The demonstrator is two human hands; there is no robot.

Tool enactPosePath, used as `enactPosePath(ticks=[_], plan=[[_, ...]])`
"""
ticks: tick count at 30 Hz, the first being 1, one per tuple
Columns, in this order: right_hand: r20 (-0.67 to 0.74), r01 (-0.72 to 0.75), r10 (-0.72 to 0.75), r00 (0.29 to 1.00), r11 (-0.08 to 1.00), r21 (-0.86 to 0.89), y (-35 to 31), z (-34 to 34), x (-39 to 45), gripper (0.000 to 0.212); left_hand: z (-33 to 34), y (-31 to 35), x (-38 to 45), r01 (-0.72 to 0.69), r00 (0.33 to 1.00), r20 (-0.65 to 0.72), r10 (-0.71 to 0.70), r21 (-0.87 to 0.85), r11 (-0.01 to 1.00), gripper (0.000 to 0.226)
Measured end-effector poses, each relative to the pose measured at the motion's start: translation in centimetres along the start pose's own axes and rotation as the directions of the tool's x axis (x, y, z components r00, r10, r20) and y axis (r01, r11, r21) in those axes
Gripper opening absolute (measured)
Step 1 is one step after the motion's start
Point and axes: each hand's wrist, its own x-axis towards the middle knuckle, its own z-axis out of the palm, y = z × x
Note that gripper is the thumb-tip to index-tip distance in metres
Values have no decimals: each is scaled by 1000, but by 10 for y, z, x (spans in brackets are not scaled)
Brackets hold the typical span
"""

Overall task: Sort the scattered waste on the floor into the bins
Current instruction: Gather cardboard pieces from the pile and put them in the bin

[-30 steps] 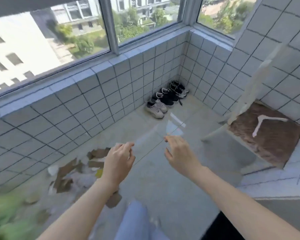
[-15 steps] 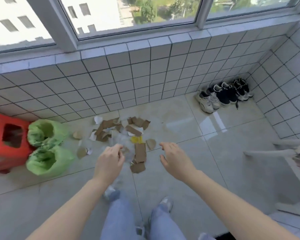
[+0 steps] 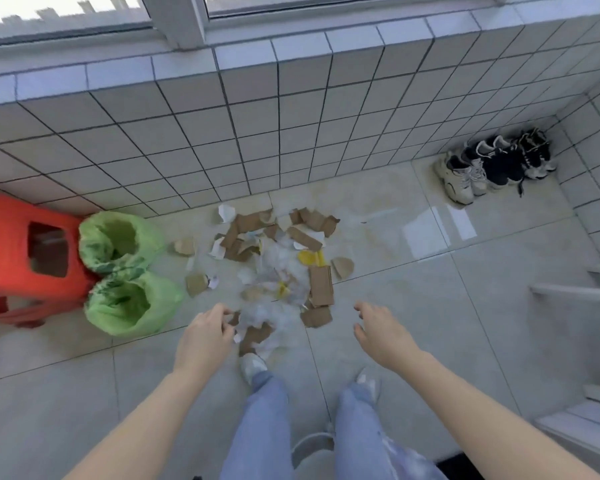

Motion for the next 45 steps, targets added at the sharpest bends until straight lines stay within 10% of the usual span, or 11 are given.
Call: enactPosePath(ticks=[16, 31, 45], plan=[[149, -113, 106, 983, 993, 38, 2, 142, 195, 31, 169, -107, 131, 320, 947, 48, -317, -197, 927, 22], [171, 13, -1, 985, 998, -68, 96, 383, 414, 37, 425, -250, 294, 198, 980, 46, -194, -115, 974, 17], [-258, 189, -211, 943, 976, -107, 132, 490, 511, 22, 542, -363, 341, 58, 991, -124, -51, 55, 997, 32]])
